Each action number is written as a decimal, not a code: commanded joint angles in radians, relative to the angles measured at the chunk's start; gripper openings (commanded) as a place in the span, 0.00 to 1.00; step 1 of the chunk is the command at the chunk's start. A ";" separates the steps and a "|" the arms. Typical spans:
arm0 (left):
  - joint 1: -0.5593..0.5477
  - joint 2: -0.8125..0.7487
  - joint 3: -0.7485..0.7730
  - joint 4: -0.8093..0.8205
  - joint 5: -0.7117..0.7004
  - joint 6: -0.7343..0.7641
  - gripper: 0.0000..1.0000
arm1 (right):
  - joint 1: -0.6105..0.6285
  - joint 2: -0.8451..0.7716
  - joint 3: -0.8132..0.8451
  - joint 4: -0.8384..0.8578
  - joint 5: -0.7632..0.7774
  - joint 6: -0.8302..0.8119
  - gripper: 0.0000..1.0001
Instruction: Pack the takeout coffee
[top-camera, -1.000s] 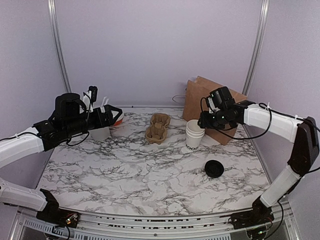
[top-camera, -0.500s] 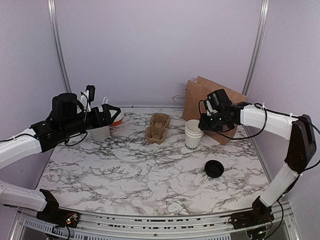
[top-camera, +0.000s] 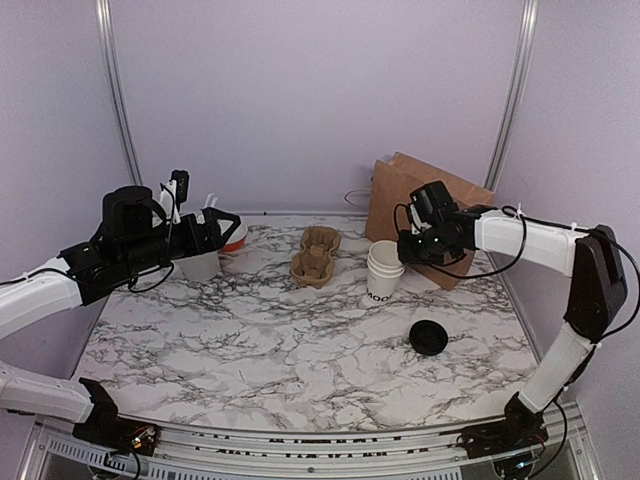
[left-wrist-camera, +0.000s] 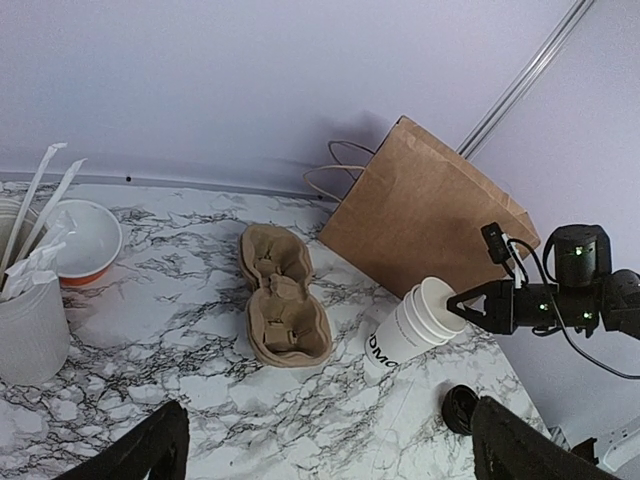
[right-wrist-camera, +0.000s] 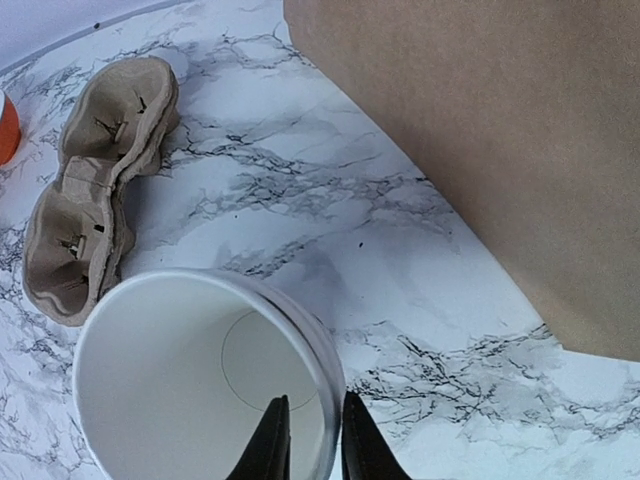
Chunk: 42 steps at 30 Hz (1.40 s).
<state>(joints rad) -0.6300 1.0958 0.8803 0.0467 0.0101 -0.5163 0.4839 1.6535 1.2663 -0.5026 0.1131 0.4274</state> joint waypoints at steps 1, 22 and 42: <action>0.005 -0.026 -0.017 0.002 0.005 -0.002 0.99 | -0.005 0.012 0.058 -0.004 0.008 0.008 0.15; 0.004 -0.014 -0.003 -0.004 0.010 0.005 0.99 | -0.005 -0.001 0.143 -0.022 0.010 0.004 0.00; 0.004 0.072 0.099 -0.003 0.053 0.013 0.99 | -0.003 -0.114 0.272 -0.096 -0.030 -0.061 0.00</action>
<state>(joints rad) -0.6300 1.1492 0.9264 0.0448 0.0395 -0.5133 0.4839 1.5909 1.4776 -0.5789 0.1127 0.3958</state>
